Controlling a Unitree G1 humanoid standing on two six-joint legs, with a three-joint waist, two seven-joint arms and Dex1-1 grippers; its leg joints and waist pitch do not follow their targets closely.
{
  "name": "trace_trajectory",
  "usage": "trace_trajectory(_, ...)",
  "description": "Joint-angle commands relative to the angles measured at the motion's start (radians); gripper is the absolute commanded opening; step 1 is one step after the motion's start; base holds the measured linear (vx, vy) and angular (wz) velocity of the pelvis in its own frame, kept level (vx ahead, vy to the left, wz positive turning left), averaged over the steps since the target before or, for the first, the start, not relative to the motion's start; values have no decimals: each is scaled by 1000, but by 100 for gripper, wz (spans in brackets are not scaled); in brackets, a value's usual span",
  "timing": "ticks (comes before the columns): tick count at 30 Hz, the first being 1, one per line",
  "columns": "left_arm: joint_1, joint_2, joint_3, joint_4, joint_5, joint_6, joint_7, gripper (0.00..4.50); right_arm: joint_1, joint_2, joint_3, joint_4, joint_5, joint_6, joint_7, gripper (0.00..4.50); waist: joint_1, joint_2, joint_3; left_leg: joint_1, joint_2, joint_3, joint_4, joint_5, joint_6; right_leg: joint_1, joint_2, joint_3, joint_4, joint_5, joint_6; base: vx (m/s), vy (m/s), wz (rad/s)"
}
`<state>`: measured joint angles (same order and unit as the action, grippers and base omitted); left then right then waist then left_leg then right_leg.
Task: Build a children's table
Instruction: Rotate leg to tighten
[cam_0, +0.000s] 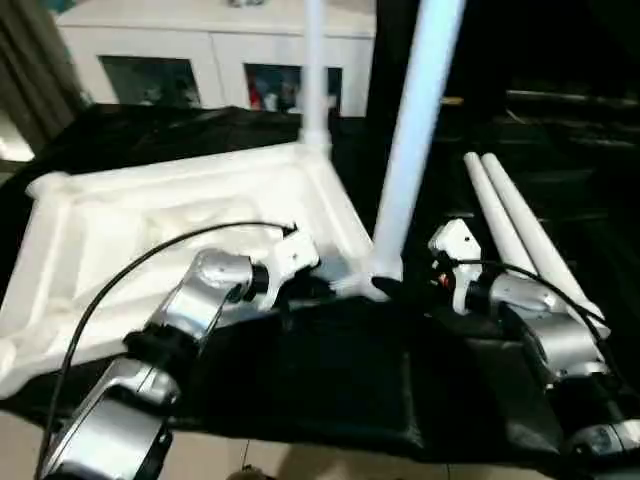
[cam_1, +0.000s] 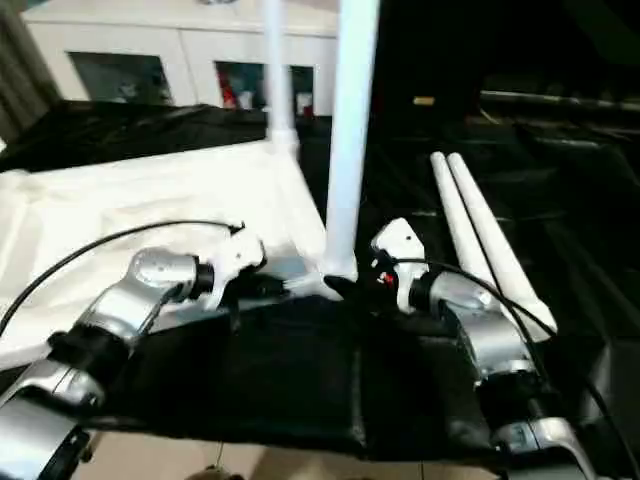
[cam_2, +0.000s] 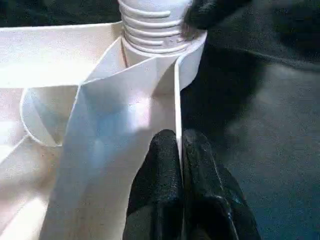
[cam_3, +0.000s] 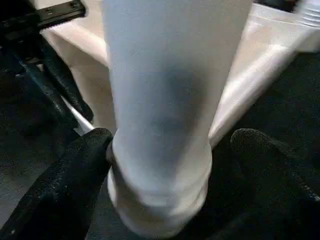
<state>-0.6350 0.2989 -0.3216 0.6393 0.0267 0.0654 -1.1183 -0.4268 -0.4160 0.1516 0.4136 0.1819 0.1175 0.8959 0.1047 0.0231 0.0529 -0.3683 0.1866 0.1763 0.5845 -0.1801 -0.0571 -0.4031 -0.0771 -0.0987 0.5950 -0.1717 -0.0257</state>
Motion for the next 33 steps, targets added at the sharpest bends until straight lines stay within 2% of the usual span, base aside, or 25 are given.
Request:
trace_trajectory(1,3,-4,-4,-39,-44,-8,-39,0,3,-11,5,-20,-3,6,13,417,-1,-5,-63,13,52,-12,-65,-225,62,53,-82,58,-79,-278,-198,0,0,0)
trace_trajectory(4,8,-1,1,-45,-42,-10,-43,0,3,-13,5,-21,-2,13,28,417,-1,-7,-64,12,51,-15,-67,-235,48,55,-82,58,-80,-297,-183,0,0,0)
trace_trajectory(5,9,0,2,-47,-41,-9,-42,0,2,-14,7,-20,-2,14,34,417,-1,-20,-65,10,50,-13,-66,-223,51,57,-82,59,-79,-284,-181,0,0,0)
trace_trajectory(7,17,6,5,-65,-41,2,-46,0,2,-14,10,-21,-2,16,53,402,2,-13,-67,9,50,-13,-64,-199,57,56,-83,59,-74,-259,-187,0,0,0)
trace_trajectory(8,18,6,5,-68,-41,4,-47,0,2,-13,10,-20,-2,16,54,402,3,-17,-68,7,50,-13,-63,-182,64,58,-84,59,-70,-238,-192,0,0,0)
trace_trajectory(12,23,9,9,-80,-40,12,-51,0,0,-8,10,-20,4,18,57,355,6,-17,-70,5,48,-12,-59,-148,77,59,-82,58,-66,-203,-198,0,0,0)
trace_trajectory(16,23,9,11,-79,-38,14,-51,0,1,-4,13,-20,2,20,66,336,6,-16,-68,7,48,-11,-59,-161,75,58,-82,58,-69,-227,-193,0,0,0)
trace_trajectory(22,24,12,11,-81,-36,20,-52,0,1,2,9,-4,-5,13,60,283,7,-17,-70,6,48,-12,-59,-153,73,58,-82,58,-68,-227,-188,0,0,0)
trace_trajectory(26,26,10,12,-81,-37,24,-48,0,-1,11,1,13,-10,10,34,276,7,-15,-71,6,48,-12,-58,-145,75,59,-82,58,-65,-210,-194,0,0,0)
trace_trajectory(28,13,-12,27,-51,-24,41,18,0,-20,55,-43,72,-5,43,-74,275,3,-15,-69,5,47,-11,-58,-147,71,57,-82,59,-66,-211,-202,0,0,0)
trace_trajectory(30,-18,-55,54,12,-11,61,128,0,-54,109,-98,186,-2,54,-216,275,-7,-12,-67,8,44,-13,-60,-180,46,55,-82,55,-74,-268,-193,0,0,0)
trace_trajectory(31,-29,-69,60,33,-6,64,162,0,-67,124,-112,222,-4,53,-263,274,-9,-11,-66,11,43,-14,-61,-203,35,56,-82,53,-79,-308,-183,0,0,0)
trace_trajectory(32,-29,-69,60,33,-6,64,162,0,-67,124,-112,222,-4,53,-263,274,-9,-11,-66,11,43,-14,-61,-203,35,56,-82,53,-79,-308,-183,0,0,0)
trace_trajectory(33,-64,-113,79,93,11,91,282,0,-106,167,-149,316,-19,52,-441,274,-16,-8,-65,13,45,-15,-63,-224,25,53,-81,55,-82,-327,-175,0,0,0)
